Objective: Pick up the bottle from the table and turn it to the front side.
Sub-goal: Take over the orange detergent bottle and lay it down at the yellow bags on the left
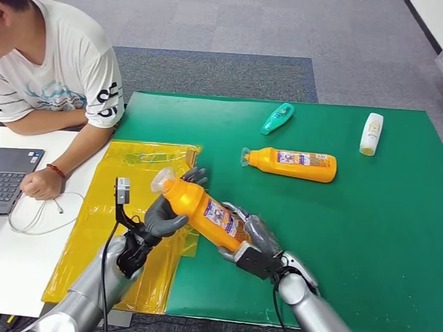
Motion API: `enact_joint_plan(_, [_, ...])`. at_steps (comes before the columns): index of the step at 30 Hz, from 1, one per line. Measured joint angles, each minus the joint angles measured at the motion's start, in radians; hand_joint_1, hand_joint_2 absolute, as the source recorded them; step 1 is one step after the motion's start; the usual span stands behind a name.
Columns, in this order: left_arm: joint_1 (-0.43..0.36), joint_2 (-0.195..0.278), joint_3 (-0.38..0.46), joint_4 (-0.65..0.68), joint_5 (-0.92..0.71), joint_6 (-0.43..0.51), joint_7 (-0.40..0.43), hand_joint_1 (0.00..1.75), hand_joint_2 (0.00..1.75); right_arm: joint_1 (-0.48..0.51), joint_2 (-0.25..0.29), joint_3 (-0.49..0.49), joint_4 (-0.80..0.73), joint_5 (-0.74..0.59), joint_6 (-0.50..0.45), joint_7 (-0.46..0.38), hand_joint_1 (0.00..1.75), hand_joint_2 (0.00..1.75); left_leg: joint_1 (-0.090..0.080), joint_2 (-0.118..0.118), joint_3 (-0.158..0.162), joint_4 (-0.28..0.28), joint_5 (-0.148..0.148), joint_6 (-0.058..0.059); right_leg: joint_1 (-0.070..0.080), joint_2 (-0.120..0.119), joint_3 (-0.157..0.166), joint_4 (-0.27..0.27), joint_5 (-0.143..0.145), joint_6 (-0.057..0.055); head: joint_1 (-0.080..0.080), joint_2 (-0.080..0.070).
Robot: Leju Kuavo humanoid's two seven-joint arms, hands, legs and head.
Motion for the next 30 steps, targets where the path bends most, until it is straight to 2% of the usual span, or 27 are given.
enact_joint_plan(8, [0.005, -0.001, 0.002, 0.001, -0.003, -0.001, -0.006, 0.00, 1.75, 0.015, 0.000, 0.004, -0.005, -0.096, 0.111, -0.002, 1.75, 1.75, 0.000, 0.000, 0.000, 0.000, 0.000, 0.000, 0.000, 0.000, 0.000, 0.000, 0.000, 0.000, 0.000, 0.000])
enact_joint_plan(16, [0.001, -0.003, 0.007, 0.015, -0.011, -0.022, -0.032, 0.00, 1.75, 0.020, 0.000, 0.002, -0.006, -0.275, 0.341, -0.009, 1.75, 1.75, 0.000, 0.000, 0.000, 0.000, 0.000, 0.000, 0.000, 0.000, 0.000, 0.000, 0.000, 0.000, 0.000, 0.000])
enact_joint_plan(21, [-0.005, -0.008, 0.008, 0.030, -0.020, -0.027, -0.045, 0.00, 1.75, 0.020, 0.000, -0.002, -0.018, -0.268, 0.348, -0.004, 1.75, 1.75, 0.000, 0.000, 0.000, 0.000, 0.000, 0.000, 0.000, 0.000, 0.000, 0.000, 0.000, 0.000, 0.000, 0.000])
enact_joint_plan(30, [-0.014, -0.018, 0.011, 0.046, -0.035, -0.029, -0.048, 0.00, 1.75, 0.019, 0.000, -0.001, -0.035, -0.212, 0.297, 0.001, 1.75, 1.75, 0.000, 0.000, 0.000, 0.000, 0.000, 0.000, 0.000, 0.000, 0.000, 0.000, 0.000, 0.000, 0.000, 0.000])
